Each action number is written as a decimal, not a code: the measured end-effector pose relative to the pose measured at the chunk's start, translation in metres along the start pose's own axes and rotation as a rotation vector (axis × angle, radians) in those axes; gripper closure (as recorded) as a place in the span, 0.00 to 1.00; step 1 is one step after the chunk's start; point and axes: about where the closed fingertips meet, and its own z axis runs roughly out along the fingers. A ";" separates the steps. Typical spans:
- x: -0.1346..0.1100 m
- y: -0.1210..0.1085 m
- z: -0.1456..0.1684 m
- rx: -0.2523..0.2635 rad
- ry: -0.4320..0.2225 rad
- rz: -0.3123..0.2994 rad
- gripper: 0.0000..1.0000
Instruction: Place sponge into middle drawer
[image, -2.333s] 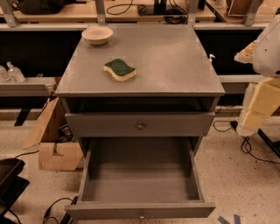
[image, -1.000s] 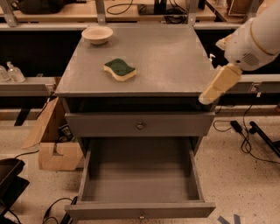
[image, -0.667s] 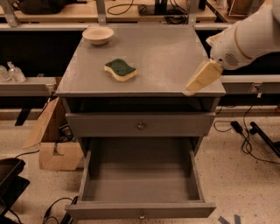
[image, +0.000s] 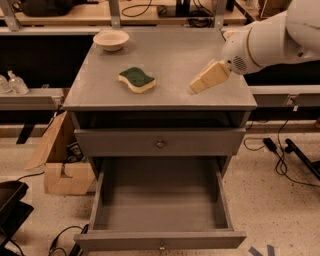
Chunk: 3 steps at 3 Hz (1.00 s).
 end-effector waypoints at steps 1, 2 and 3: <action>-0.001 0.007 0.024 -0.033 -0.049 0.016 0.00; -0.026 0.019 0.094 -0.132 -0.159 0.043 0.00; -0.044 0.030 0.140 -0.184 -0.234 0.064 0.00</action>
Offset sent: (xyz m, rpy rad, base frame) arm 0.0926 0.1076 -0.0581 0.2549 0.0263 0.2031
